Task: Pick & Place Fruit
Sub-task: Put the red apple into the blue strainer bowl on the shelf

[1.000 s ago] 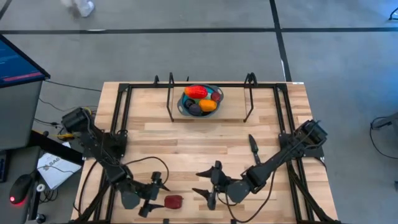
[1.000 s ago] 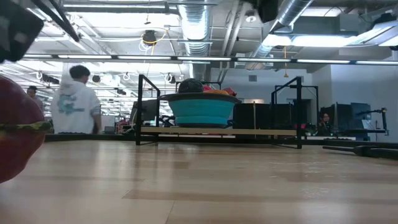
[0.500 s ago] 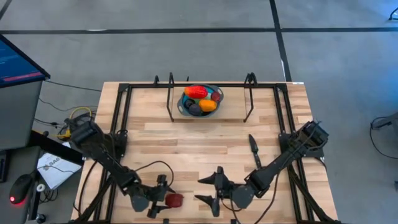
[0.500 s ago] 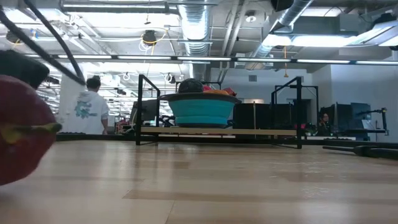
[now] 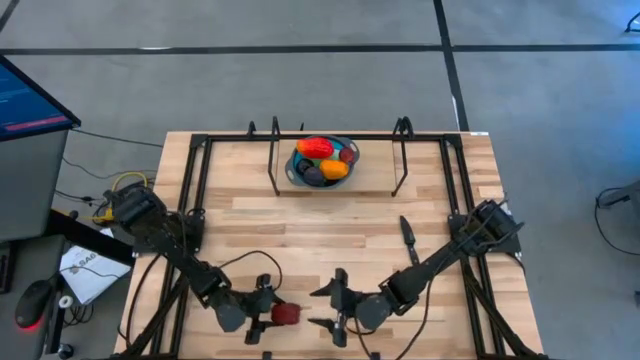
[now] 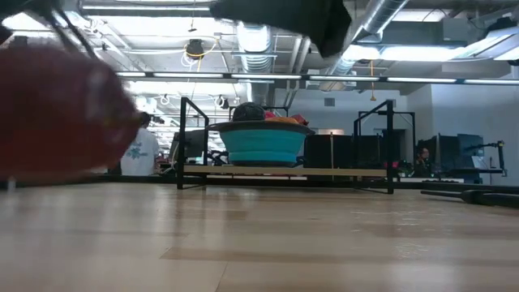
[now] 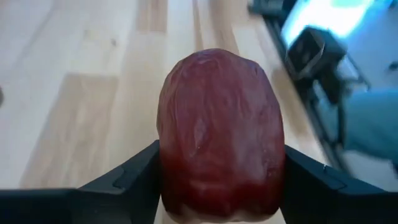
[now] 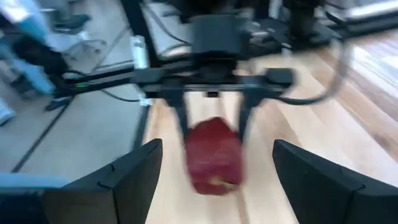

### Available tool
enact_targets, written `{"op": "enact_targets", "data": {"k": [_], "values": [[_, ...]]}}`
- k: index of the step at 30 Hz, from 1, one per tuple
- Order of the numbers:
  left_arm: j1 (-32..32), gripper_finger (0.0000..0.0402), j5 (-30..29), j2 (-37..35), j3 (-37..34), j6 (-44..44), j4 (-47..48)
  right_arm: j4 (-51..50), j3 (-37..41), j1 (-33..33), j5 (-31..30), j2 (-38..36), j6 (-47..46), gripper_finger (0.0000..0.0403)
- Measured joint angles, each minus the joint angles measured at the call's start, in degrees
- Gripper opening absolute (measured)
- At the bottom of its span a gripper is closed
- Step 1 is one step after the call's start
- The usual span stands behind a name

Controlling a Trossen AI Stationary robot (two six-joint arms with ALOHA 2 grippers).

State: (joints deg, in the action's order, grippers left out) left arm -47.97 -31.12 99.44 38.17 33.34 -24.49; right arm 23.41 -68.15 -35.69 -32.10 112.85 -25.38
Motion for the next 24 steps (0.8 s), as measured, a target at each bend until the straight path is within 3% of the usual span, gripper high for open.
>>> {"op": "enact_targets", "data": {"k": [9,17,24], "values": [[3.0,0.0281,-0.1,-11.9,0.0,-1.7,-0.1,-8.1,-5.8,1.4,5.3,-1.2,12.3,0.0355],[3.5,0.0256,-0.5,-17.5,0.0,-7.9,0.2,-11.2,-7.2,4.2,5.1,-1.2,8.5,0.0365],[3.5,0.0268,-0.4,-18.0,0.0,-8.1,-0.1,-9.9,-7.2,5.0,5.2,-1.1,6.0,0.0356]]}}
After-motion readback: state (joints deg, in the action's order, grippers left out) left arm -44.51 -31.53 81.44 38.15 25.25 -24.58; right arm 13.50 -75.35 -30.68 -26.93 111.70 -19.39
